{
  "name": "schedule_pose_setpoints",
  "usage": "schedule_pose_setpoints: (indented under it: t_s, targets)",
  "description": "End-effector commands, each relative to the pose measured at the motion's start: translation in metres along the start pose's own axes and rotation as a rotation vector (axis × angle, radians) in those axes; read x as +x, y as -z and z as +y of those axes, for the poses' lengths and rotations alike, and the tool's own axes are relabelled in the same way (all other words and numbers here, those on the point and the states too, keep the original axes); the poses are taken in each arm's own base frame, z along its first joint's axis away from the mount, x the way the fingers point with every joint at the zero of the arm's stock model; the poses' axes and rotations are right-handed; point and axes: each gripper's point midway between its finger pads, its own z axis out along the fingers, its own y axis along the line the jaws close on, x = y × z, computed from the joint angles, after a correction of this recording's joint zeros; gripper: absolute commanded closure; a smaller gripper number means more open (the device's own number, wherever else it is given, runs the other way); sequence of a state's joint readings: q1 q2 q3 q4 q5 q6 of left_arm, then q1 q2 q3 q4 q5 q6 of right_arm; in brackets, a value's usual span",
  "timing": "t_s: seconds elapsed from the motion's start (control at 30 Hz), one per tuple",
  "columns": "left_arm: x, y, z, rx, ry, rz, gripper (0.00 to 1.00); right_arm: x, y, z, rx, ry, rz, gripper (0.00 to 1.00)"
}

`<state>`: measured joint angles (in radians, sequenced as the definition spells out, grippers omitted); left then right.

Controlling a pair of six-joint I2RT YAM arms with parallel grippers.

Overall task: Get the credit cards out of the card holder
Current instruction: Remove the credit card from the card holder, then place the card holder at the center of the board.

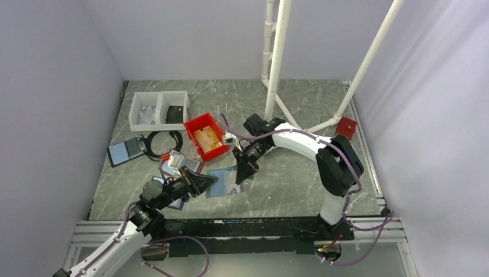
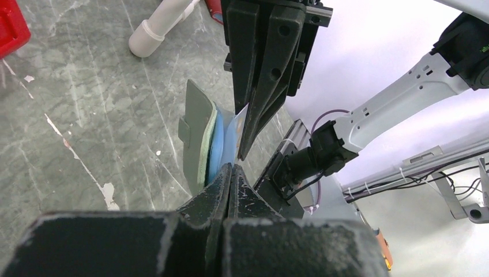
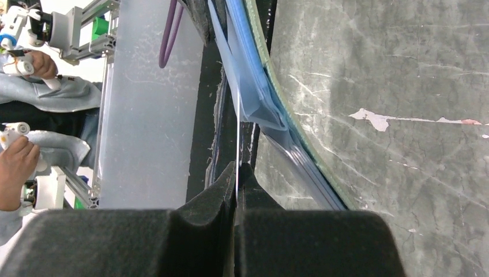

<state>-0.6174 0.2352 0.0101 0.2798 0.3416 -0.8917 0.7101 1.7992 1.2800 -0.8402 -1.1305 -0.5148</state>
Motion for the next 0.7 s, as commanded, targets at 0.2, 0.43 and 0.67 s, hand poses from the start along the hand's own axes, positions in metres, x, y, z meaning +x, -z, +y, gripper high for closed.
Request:
schedule_pose_setpoints:
  t_s: [0.2, 0.43, 0.67]
  targets:
    - [0.007, 0.009, 0.034, -0.187, 0.032, 0.013, 1.0, -0.005, 0.007, -0.009, 0.064, 0.061, 0.026, 1.0]
    - [0.026, 0.012, 0.065, -0.311, 0.13, 0.05, 1.0, 0.001, 0.01, -0.017, 0.113, 0.06, 0.063, 1.0]
    - [0.052, 0.02, 0.099, -0.473, 0.186, 0.147, 1.0, 0.002, 0.011, -0.017, 0.12, 0.061, 0.073, 1.0]
